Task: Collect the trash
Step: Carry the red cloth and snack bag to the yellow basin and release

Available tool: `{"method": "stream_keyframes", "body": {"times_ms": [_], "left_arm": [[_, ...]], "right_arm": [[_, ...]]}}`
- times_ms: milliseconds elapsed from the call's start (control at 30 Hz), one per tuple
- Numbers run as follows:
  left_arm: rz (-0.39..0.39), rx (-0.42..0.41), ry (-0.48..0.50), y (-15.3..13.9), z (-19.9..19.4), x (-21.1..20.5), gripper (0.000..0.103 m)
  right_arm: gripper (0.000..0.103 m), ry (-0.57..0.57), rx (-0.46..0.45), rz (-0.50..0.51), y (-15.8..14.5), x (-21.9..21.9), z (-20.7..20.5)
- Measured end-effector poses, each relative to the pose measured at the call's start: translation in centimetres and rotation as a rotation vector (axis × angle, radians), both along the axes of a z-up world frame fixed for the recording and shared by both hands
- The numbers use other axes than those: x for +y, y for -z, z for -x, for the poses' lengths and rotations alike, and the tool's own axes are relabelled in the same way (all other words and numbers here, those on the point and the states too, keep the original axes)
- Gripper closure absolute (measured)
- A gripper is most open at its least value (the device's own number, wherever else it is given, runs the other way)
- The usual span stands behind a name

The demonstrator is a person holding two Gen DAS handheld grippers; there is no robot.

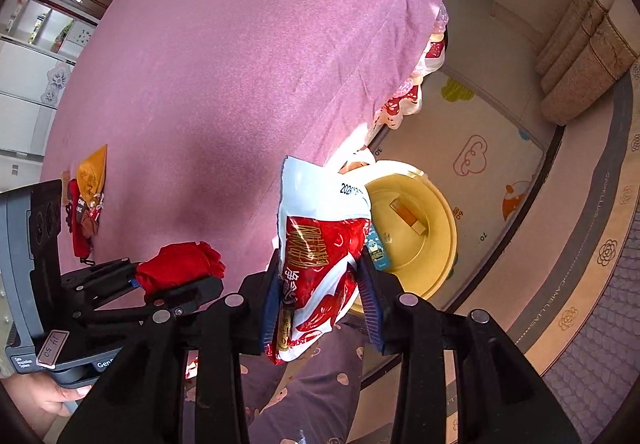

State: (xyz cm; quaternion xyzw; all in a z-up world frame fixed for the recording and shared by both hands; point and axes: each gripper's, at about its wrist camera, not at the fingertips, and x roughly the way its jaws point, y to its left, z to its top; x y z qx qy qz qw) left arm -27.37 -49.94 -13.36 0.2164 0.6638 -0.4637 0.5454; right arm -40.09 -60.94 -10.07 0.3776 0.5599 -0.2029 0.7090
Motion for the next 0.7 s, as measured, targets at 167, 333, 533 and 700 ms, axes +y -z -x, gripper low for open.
{"method": "stream_keyframes", "body": {"times_ms": [167, 333, 533, 700], "left_arm": [[-0.022, -0.044, 0.063, 1.0, 1.9, -1.4, 0.026], [-0.029, -0.012, 0.06, 1.6, 2.8, -1.4, 0.023], [-0.02, -0.028, 0.025, 0.4, 1.6, 0.1, 0.023], [-0.009, -0.058, -0.036, -1.0, -1.0, 2.3, 0.023]], "right_arm": [[0.048, 0.081, 0.012, -0.014, 0.8, -1.6, 2.6], [0.048, 0.115, 0.013, -0.032, 1.0, -2.3, 3.6], [0.048, 0.064, -0.008, -0.031, 0.2, -1.3, 1.3], [0.048, -0.007, -0.033, -0.024, -1.1, 0.5, -2.2]]}}
